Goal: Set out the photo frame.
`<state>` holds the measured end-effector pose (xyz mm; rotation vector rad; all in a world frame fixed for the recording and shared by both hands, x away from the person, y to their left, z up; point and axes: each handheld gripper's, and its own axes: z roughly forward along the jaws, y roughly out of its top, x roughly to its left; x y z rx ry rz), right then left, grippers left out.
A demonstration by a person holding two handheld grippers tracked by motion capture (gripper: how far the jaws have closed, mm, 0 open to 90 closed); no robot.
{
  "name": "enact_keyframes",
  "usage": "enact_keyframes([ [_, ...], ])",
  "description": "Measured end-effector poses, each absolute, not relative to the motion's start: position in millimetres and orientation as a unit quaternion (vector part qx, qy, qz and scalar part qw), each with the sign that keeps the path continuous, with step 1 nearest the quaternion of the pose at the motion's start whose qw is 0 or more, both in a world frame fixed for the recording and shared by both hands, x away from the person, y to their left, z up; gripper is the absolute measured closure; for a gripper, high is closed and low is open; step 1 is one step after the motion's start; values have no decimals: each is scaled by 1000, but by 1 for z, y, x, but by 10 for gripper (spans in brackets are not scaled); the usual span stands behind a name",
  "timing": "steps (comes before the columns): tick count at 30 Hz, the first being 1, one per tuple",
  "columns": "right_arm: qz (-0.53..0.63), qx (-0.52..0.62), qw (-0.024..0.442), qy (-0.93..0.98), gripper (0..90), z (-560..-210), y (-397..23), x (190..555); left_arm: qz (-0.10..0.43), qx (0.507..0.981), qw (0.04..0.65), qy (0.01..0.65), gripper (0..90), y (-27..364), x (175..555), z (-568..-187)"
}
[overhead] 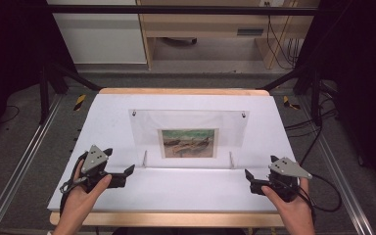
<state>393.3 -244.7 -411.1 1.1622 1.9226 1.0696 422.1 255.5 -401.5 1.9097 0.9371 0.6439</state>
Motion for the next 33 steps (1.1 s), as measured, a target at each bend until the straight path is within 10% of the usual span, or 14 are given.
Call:
enact_keyframes([
  [33,368,499,325,714,57,-436,-302,407,285,764,390,428,55,318,442,-418],
])
